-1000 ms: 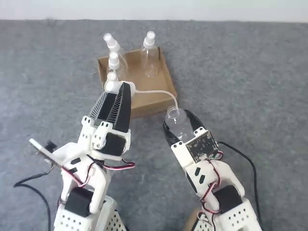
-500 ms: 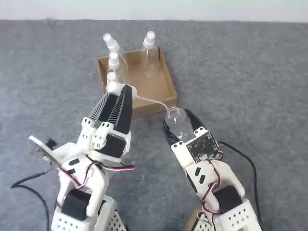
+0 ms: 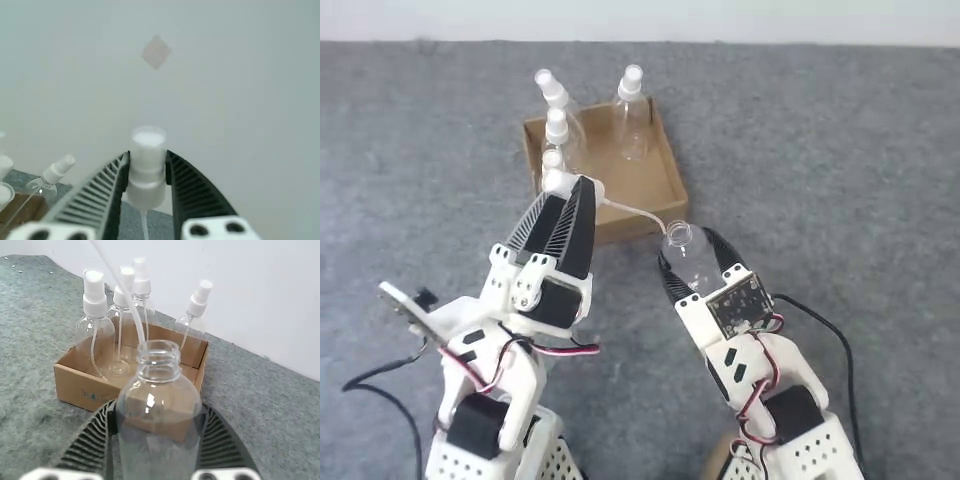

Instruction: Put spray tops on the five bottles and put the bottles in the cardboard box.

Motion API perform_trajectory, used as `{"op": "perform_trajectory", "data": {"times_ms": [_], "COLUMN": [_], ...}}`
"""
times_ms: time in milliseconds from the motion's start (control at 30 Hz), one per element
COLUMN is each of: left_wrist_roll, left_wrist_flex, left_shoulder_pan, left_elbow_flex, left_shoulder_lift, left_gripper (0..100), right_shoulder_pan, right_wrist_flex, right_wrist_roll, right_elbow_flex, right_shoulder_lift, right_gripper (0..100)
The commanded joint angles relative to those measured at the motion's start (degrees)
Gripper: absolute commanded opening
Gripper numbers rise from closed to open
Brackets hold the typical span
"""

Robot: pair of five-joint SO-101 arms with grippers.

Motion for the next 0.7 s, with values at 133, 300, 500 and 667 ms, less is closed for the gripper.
{"op": "perform_trajectory", "data": {"times_ms": [133, 300, 500, 667], "left_wrist_roll": [0.62, 0.62, 0.62, 0.62], "left_wrist_flex": [-4.22, -4.22, -2.55, 3.6], "left_shoulder_pan": [0.26, 0.26, 0.26, 4.84], "left_elbow_flex": [-7.6, -9.54, -9.98, -9.98], "left_shoulder_lift": [-1.14, -1.14, -1.14, -1.14], "left_gripper": [1, 1, 1, 1], "right_shoulder_pan": [0.48, 0.57, 0.57, 0.57], "right_wrist_flex": [-2.59, -2.68, -2.77, -2.77], "right_wrist_roll": [0.7, 0.7, 0.7, 0.7], "right_elbow_flex": [1.32, 1.32, 1.32, 1.32], "right_shoulder_lift": [-0.92, -0.92, -0.92, -0.92], "right_gripper": [3.3, 3.3, 3.3, 3.3]}}
